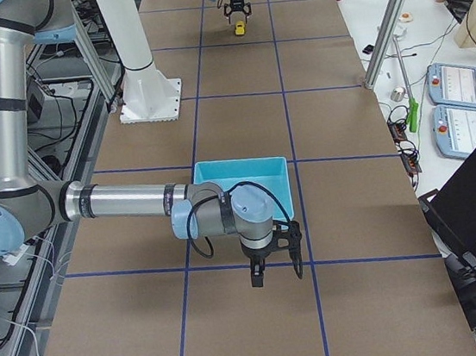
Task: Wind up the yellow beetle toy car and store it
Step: 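Drag the yellow car backward along the table, away from the blue bin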
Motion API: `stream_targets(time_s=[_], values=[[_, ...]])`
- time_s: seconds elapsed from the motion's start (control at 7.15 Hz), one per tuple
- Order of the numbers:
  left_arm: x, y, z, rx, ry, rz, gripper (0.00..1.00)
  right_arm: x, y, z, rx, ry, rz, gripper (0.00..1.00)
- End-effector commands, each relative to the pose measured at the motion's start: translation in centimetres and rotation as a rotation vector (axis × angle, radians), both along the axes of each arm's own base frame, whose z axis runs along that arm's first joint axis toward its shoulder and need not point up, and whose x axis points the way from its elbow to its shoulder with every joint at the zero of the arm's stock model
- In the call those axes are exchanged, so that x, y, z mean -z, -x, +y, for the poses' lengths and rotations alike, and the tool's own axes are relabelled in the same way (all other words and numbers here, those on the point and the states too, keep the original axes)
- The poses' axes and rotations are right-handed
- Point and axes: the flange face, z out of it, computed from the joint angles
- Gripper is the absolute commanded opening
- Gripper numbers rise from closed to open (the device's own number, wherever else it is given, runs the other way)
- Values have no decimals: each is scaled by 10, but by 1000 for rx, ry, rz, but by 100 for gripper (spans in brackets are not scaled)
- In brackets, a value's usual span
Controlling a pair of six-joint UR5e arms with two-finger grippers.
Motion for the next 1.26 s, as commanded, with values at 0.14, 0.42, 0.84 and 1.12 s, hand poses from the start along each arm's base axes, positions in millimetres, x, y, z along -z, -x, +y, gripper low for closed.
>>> stream_targets(time_s=[0.14, 0.42, 0.84, 1.12], values=[[2, 7, -6, 25, 14, 1, 99, -1, 0, 1, -1, 3, 0, 100], [13, 11, -14, 70, 64, 14, 99, -1, 0, 1, -1, 2, 0, 100], [22, 12, -17, 69, 54, 26, 99, -1, 0, 1, -1, 2, -2, 100], [28, 5, -17, 64, 57, 18, 99, 0, 0, 1, -1, 0, -2, 100]])
